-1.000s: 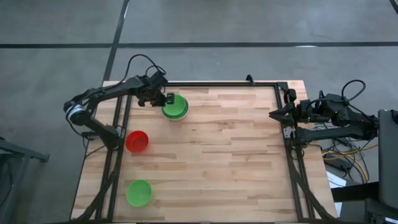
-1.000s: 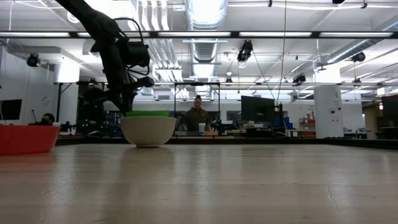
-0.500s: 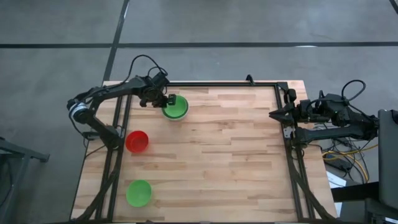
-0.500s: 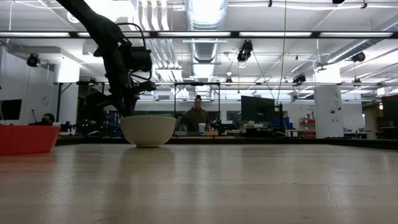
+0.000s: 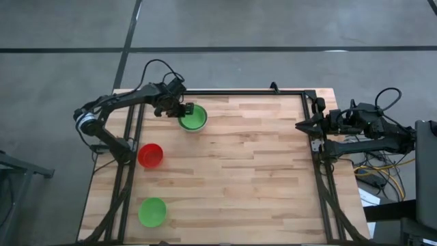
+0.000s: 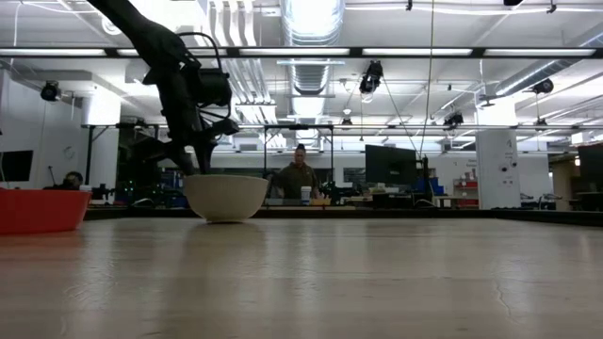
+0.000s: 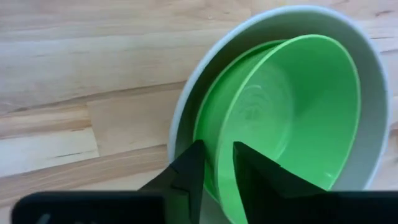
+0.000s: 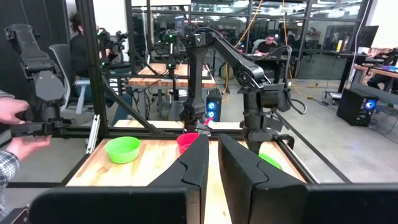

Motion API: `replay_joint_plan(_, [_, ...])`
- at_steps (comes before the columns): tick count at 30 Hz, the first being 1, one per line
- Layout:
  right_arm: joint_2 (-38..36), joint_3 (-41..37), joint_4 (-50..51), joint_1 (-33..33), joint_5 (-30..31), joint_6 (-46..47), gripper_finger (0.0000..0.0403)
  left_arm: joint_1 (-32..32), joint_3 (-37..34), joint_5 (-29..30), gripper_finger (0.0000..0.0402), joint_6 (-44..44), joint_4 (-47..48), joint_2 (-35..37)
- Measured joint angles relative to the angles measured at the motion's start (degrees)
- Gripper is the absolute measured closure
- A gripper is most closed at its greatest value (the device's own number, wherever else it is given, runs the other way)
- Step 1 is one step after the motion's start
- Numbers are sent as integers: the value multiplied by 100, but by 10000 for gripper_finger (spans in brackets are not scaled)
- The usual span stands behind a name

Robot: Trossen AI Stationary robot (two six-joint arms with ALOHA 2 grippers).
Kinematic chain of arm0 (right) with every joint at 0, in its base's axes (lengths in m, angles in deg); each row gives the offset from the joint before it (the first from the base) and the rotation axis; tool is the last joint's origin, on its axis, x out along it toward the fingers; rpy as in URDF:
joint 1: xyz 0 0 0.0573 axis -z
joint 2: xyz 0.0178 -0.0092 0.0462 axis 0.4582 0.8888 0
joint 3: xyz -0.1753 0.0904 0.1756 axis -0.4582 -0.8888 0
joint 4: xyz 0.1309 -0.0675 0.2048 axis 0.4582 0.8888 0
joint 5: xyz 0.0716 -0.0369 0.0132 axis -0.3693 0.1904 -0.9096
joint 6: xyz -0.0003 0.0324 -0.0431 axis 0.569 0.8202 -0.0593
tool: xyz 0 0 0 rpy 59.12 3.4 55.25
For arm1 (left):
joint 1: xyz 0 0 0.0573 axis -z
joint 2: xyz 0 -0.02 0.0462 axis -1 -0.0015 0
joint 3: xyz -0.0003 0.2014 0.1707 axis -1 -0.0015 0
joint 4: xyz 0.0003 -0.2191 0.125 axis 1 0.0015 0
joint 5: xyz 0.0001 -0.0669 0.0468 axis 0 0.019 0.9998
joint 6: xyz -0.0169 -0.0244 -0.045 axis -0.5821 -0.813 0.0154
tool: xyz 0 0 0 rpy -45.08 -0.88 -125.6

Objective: Nest bowls inside each other
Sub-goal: Stack the middle green bowl on the top green bowl, then stack the bottom green bowl on the top green bowl

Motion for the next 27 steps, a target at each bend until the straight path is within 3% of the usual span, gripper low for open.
replay_joint_plan(7, [0, 0, 0, -1, -1, 0, 369, -2, 107, 13, 279, 80, 66, 0])
replay_joint_plan(27, [0, 0, 0, 1, -1, 0, 369, -24, 971, 457, 278, 796, 1054, 73])
